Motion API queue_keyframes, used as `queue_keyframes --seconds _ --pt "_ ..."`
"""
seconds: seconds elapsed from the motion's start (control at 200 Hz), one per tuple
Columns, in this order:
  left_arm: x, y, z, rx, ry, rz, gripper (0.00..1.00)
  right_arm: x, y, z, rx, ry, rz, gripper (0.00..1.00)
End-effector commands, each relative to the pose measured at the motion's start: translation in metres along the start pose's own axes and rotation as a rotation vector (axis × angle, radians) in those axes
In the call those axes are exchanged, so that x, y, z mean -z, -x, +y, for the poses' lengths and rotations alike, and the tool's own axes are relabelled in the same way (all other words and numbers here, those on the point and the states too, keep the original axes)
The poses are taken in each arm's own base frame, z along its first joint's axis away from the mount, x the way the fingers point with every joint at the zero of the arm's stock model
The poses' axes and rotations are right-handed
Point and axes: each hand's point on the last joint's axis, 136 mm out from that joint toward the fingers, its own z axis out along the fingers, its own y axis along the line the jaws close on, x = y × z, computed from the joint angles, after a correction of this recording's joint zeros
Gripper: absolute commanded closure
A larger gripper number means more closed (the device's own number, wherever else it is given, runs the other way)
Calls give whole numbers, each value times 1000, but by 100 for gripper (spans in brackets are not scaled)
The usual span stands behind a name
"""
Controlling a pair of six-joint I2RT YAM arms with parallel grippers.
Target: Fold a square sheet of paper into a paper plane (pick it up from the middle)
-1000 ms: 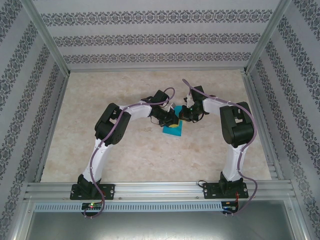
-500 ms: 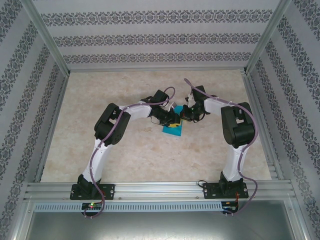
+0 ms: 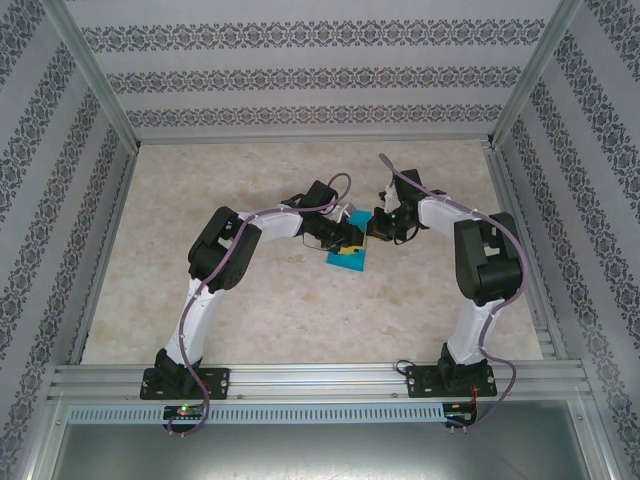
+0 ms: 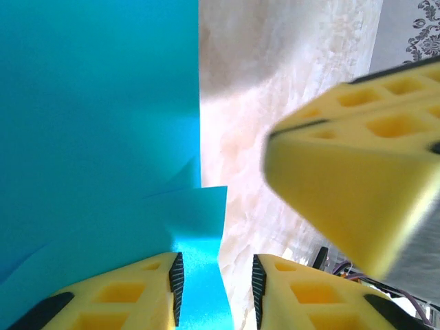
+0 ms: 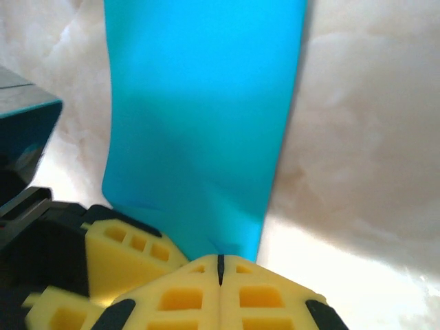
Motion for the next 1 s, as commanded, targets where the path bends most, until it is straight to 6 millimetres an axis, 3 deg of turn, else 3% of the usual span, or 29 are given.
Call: queue_keyframes --seconds 0.0,0.175,0.355,0.994 --pt "-17 -12 38 41 97 1 65 13 -9 6 -19 49 10 98" --pt "-15 -11 35 33 91 -6 71 16 -21 3 -39 76 20 99" --pt "-14 -12 34 33 94 -3 86 12 -32 3 -59 113 41 100" --pt "-12 -12 27 15 80 7 89 -15 -22 8 -54 137 76 100"
